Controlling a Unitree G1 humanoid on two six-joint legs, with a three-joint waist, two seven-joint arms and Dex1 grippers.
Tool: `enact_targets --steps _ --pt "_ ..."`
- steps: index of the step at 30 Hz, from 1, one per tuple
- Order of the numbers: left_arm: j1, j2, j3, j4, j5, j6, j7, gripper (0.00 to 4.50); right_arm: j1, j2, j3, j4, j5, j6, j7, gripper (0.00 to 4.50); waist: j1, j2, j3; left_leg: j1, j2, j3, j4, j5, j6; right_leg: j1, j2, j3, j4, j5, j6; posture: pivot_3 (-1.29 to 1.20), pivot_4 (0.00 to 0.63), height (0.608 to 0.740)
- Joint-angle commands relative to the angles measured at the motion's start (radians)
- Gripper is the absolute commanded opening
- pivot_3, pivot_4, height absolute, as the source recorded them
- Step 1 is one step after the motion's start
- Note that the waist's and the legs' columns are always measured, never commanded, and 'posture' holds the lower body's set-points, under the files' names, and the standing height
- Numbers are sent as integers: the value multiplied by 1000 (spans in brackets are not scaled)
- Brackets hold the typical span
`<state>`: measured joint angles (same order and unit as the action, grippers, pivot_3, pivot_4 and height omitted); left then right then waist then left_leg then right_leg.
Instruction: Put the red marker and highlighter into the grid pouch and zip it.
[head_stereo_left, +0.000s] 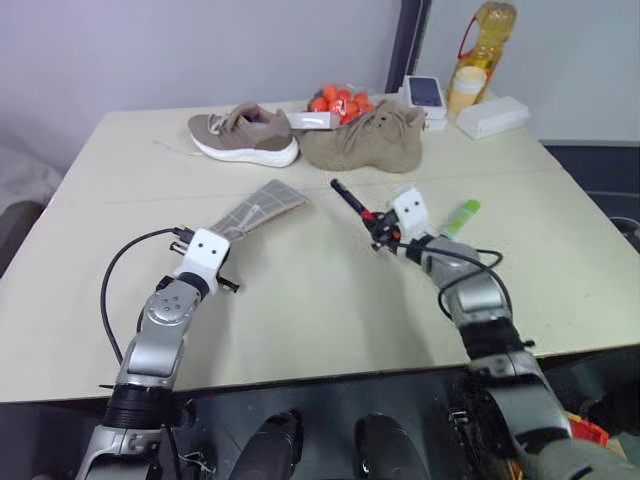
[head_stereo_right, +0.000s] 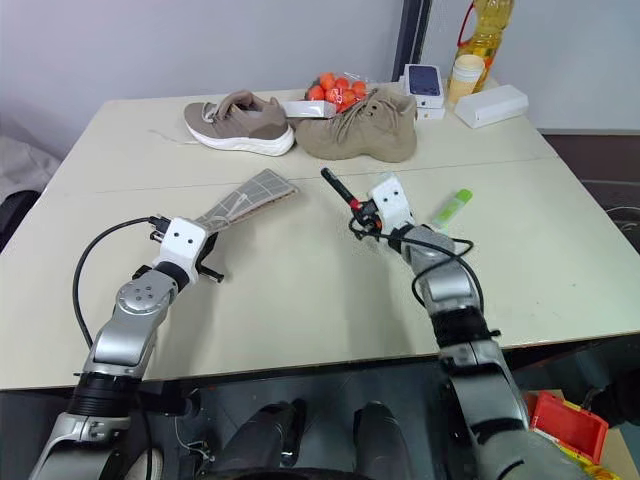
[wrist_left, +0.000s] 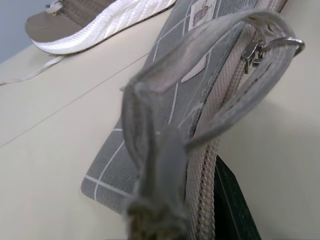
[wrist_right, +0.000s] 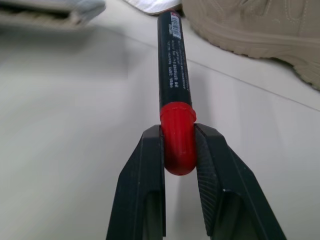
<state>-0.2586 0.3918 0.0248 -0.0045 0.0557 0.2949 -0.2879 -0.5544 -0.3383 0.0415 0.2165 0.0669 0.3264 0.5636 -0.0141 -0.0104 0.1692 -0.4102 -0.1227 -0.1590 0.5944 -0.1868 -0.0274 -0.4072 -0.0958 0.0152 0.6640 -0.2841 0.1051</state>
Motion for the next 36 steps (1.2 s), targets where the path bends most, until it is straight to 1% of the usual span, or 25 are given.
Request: enact_targets --steps 1,5,9,17,36 --pt "-7 0 13 -54 -12 6 -2 0 30 -25 11 -171 35 35 44 292 -5 0 0 0 0 0 0 0 0 0 0 0 0 0 0 0 150 740" --pt "0 -3 11 -66 -14 13 -4 0 58 -41 18 -229 52 72 70 292 -3 0 0 0 1 0 0 0 0 0 0 0 0 0 0 0 150 740" --pt "0 -4 10 -72 -15 18 -8 0 58 -45 22 -242 55 82 78 292 1 0 0 0 1 0 0 0 0 0 0 0 0 0 0 0 150 740" --pt "-4 2 3 -76 -24 21 -28 0 51 -56 46 -273 46 69 106 292 1 0 0 0 1 0 0 0 0 0 0 0 0 0 0 0 150 740" --pt "-16 6 -35 -72 -33 1 -110 0 77 -126 83 -374 40 68 164 292 2 -1 0 0 1 0 0 0 0 1 0 0 -1 0 0 0 150 740"
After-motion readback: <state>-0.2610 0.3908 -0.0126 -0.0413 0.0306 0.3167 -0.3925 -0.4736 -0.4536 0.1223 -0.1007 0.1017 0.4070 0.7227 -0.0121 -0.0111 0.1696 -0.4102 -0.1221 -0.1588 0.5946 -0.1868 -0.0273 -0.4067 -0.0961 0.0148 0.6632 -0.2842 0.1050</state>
